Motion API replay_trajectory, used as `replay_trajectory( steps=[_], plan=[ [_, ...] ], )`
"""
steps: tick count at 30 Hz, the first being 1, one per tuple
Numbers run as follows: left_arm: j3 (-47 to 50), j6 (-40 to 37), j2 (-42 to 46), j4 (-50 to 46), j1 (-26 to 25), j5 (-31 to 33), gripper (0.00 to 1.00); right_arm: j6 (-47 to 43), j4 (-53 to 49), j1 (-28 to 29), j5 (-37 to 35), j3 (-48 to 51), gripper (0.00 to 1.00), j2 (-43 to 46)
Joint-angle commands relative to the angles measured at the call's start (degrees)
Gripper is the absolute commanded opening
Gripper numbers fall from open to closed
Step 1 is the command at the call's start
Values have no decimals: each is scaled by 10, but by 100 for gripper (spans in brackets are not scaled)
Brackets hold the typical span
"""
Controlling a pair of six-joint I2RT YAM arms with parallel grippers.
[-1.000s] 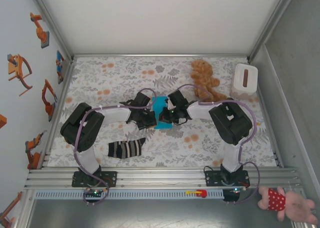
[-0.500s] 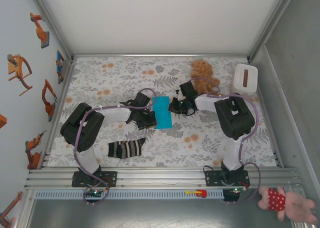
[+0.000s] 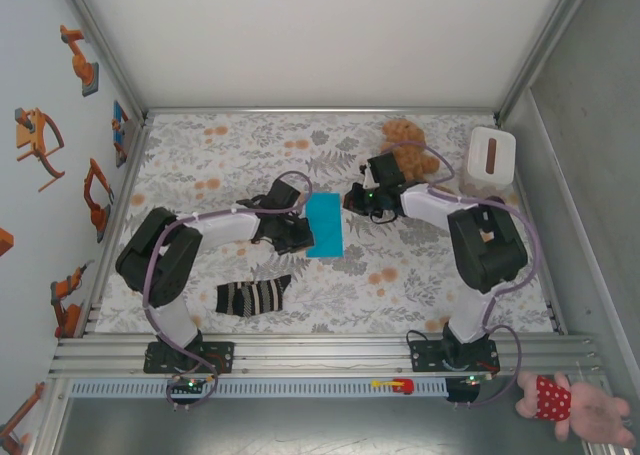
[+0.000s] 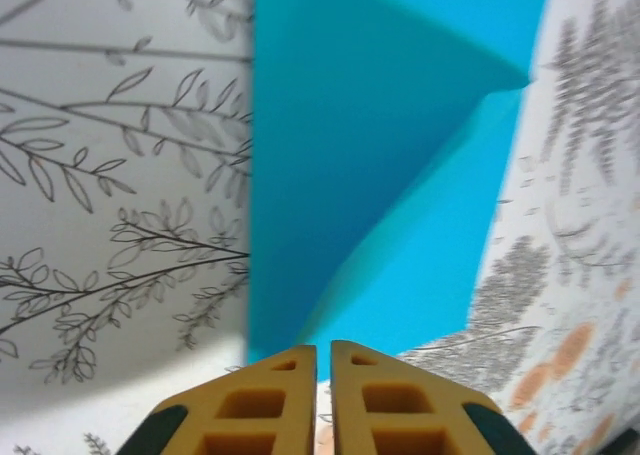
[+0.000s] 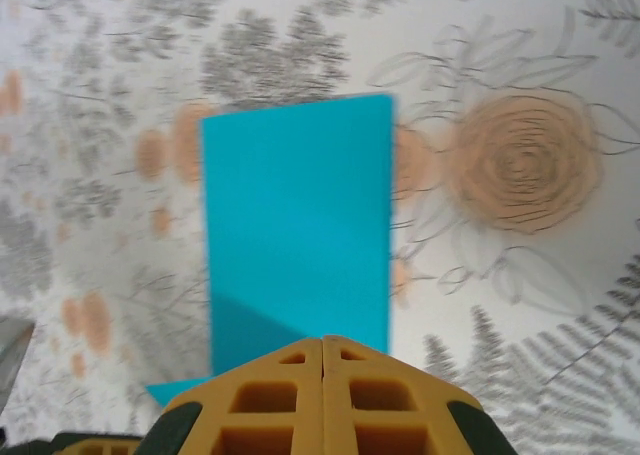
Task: Fold a paper plane with a square sheet of paper (pick it up from the middle)
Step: Fold the triangle a second time at the center of the table.
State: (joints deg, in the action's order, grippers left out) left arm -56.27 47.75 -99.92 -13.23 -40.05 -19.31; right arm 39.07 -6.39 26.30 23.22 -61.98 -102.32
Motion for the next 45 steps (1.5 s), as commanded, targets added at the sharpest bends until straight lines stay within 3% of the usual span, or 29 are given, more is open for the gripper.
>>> replay_trajectory(
  steps=[1, 8, 16, 21, 22, 23, 31, 45],
  plan=[
    [-11, 1, 29, 21, 1, 11, 16, 11, 16, 25, -4, 27, 0, 33],
    [-3, 20, 32, 35, 5, 19, 28, 54, 55, 47, -3, 76, 0, 44],
    [18, 41, 67, 72, 6, 49, 47, 111, 81, 51, -28, 113, 23, 49],
    [19, 53, 66, 105, 9, 37, 54, 136, 106, 51, -37, 132, 32, 55],
    [17, 55, 65, 113, 10, 32, 55, 140, 109, 51, -39, 137, 45, 57],
    [16, 56, 64, 117, 11, 28, 56, 143, 110, 51, -42, 141, 46, 59],
    [10, 68, 35, 159, 18, 2, 59, 176, 134, 51, -63, 179, 47, 82],
    [5, 84, -15, 176, 44, -27, 57, 239, 227, 51, -29, 211, 45, 59]
  ],
)
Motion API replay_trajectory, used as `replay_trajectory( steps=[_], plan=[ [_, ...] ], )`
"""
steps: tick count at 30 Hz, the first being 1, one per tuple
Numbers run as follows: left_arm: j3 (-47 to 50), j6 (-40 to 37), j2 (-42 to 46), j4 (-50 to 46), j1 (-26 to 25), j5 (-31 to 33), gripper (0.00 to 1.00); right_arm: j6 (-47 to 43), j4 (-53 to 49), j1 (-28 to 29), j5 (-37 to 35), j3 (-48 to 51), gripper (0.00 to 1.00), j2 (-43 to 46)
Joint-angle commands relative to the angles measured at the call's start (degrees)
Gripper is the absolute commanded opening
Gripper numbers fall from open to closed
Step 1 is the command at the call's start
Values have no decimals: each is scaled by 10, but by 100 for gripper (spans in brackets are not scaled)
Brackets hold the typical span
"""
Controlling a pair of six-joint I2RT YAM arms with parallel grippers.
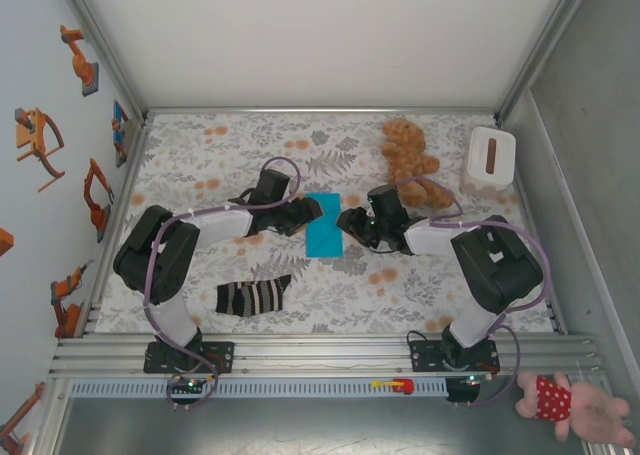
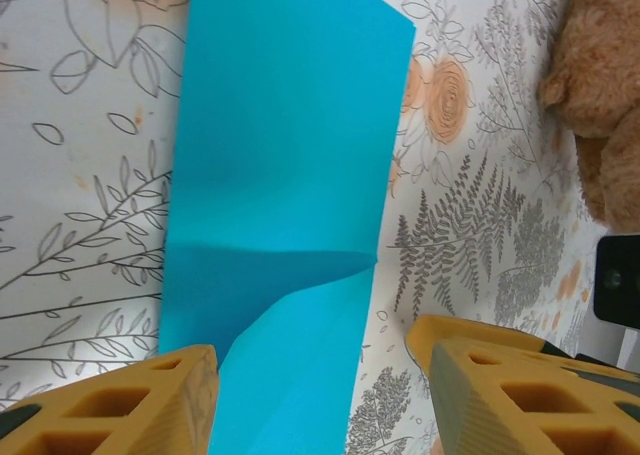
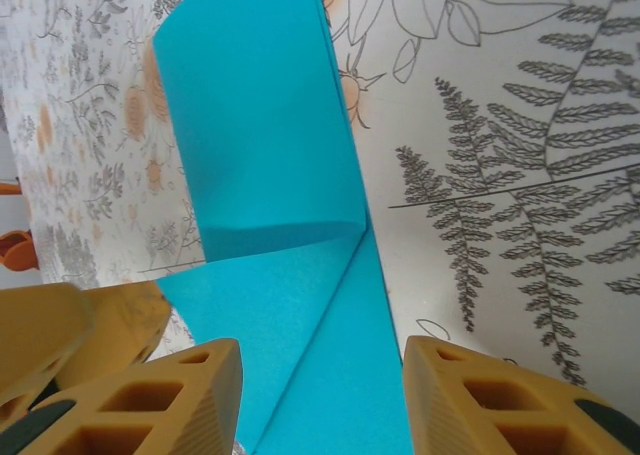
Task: Fold a paper plane with a square sheet of paper (pick it up from the middle)
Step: Fold the triangle a second time at the center of the table.
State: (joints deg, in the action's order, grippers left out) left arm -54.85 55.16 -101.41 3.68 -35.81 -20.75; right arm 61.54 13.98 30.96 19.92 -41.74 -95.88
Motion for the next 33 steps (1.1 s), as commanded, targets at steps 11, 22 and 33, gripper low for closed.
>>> replay_trajectory(
  steps=[11, 22, 33],
  plan=[
    [16, -21, 100, -35, -9, 11, 56, 19, 27, 4, 12, 6, 43, -16],
    [-32, -25, 33, -43, -41, -7, 55, 32, 46, 4, 16, 12, 43, -31],
    [-55, -25, -43, -63, -16, 10, 54, 40, 62, 4, 27, 17, 41, -33]
  ],
)
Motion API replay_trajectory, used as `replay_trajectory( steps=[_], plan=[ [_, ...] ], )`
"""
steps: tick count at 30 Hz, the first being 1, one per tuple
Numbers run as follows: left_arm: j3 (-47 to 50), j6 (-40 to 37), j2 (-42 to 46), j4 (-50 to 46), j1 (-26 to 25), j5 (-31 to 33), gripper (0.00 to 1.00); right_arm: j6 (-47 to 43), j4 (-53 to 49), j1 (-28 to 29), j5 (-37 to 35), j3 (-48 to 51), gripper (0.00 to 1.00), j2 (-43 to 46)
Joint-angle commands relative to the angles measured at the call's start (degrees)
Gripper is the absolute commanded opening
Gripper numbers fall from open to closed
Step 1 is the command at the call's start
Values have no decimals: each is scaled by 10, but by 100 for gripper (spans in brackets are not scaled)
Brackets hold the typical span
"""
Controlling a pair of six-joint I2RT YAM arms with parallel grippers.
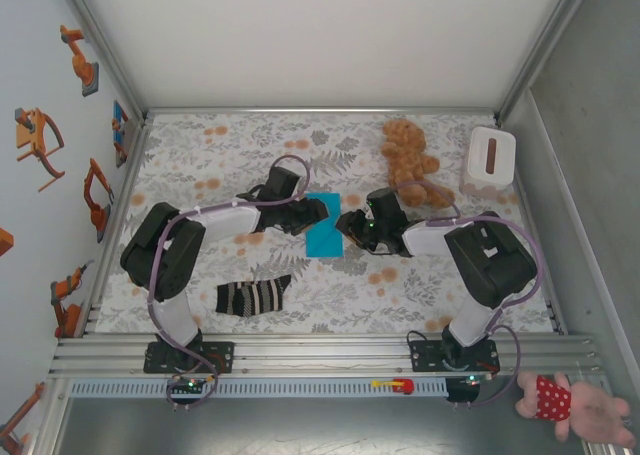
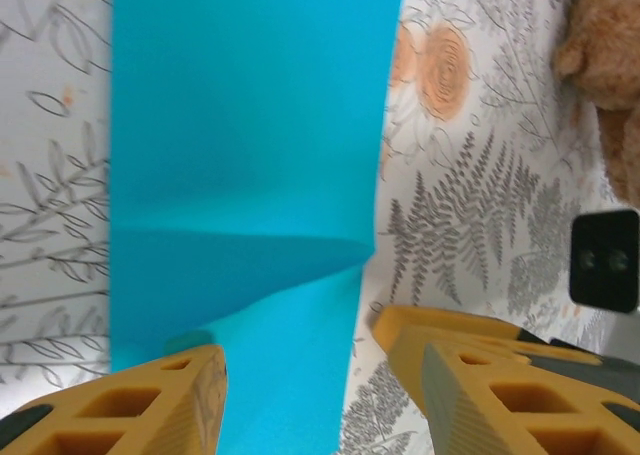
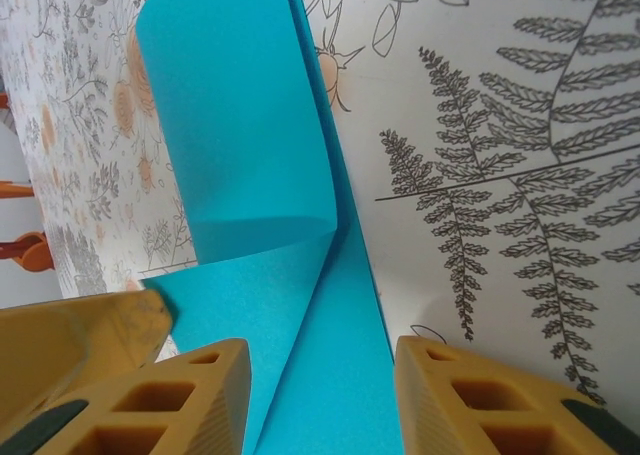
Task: Fold a paper plane with a square sheet of paper (pick it up from the middle)
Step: Fold the triangle a second time at the center of the table, then turn over the paper at the center of the table.
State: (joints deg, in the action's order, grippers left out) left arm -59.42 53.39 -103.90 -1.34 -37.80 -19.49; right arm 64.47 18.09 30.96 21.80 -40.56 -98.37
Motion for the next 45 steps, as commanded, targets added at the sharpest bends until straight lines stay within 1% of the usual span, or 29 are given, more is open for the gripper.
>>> replay_trajectory(
  steps=[1, 9, 12, 17, 20, 27, 31, 35, 45],
  plan=[
    [-8, -5, -21, -12, 3, -5, 54, 13, 24, 4, 10, 5, 40, -9],
    [-2, 9, -38, -20, 5, 5, 53, 34, 58, 4, 28, 4, 39, -25],
    [4, 14, -42, -23, 7, 8, 53, 46, 76, 5, 38, 5, 36, -37],
    [12, 21, -43, -21, 10, 6, 53, 56, 97, 9, 46, 2, 24, -54],
    [14, 21, -41, -20, 10, 4, 53, 56, 97, 10, 47, -3, 21, -59],
    [17, 22, -40, -16, 11, -1, 53, 55, 102, 13, 54, -15, 21, -79],
    [19, 24, -40, -13, 12, -5, 53, 53, 112, 14, 60, -22, 17, -93],
    [20, 26, -39, -9, 14, -10, 53, 51, 121, 14, 66, -29, 16, -103],
    [22, 23, -25, -13, 18, -10, 53, 39, 121, 14, 56, -29, 16, -86]
  ],
)
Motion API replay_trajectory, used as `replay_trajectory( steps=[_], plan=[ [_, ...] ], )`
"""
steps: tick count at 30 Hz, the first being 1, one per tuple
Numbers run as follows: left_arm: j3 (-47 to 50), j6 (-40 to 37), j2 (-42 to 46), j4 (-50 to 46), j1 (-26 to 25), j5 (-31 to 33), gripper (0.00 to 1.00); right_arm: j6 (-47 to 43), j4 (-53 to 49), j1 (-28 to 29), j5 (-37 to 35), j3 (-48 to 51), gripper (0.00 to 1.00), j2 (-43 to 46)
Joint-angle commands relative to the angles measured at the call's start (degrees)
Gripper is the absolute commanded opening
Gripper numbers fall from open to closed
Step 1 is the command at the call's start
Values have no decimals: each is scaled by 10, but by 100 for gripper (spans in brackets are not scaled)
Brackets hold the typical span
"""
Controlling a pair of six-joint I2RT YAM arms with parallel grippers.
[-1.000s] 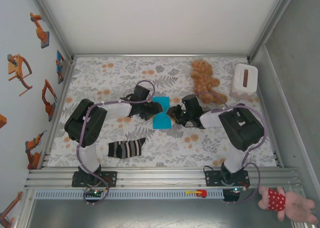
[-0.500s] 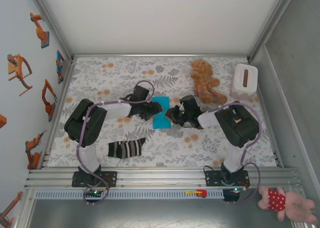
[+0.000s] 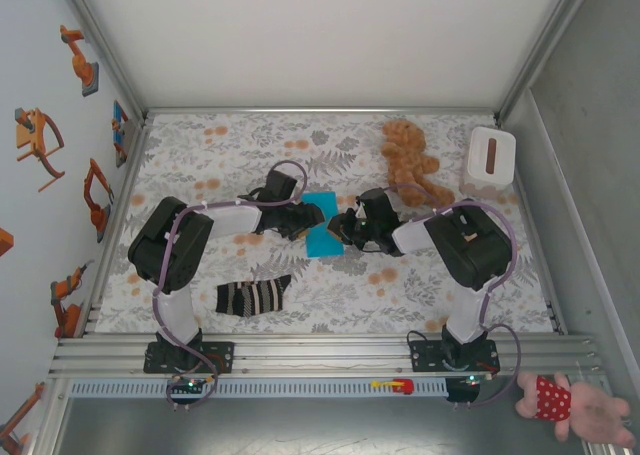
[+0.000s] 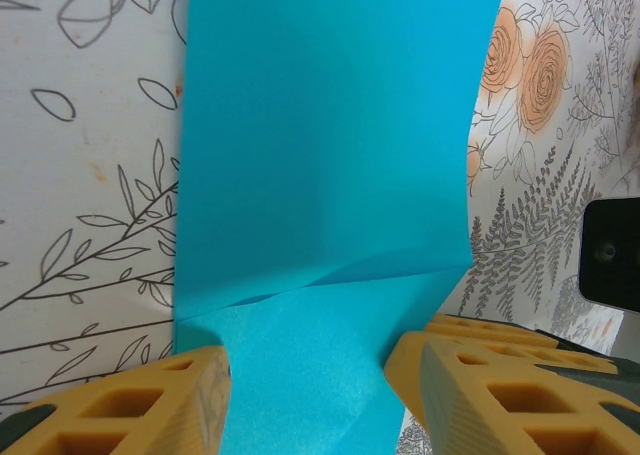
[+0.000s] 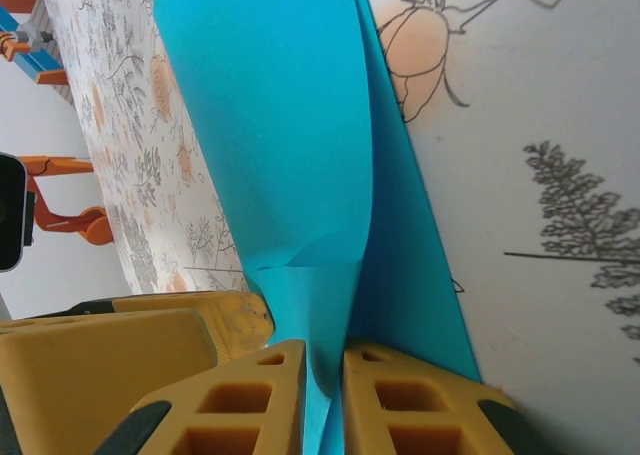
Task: Fold a paper plane with a square sheet of paper (pick it up from the middle)
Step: Turn over the paper at the center of the table.
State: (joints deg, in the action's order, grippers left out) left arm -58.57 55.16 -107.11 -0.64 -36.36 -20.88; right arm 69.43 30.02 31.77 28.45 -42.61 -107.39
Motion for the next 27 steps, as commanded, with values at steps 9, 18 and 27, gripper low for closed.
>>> replay_trajectory(
  steps=[9, 18, 27],
  plan=[
    [22, 4, 37, -14, 7, -2, 53, -14, 0, 6, -14, -17, 0, 1],
    [102, 6, 201, 25, 64, -6, 61, -73, -8, 0, -15, -37, 0, 84],
    [195, 69, 327, 216, 87, -86, 93, -73, 43, -7, 63, -91, 0, 153]
  ],
)
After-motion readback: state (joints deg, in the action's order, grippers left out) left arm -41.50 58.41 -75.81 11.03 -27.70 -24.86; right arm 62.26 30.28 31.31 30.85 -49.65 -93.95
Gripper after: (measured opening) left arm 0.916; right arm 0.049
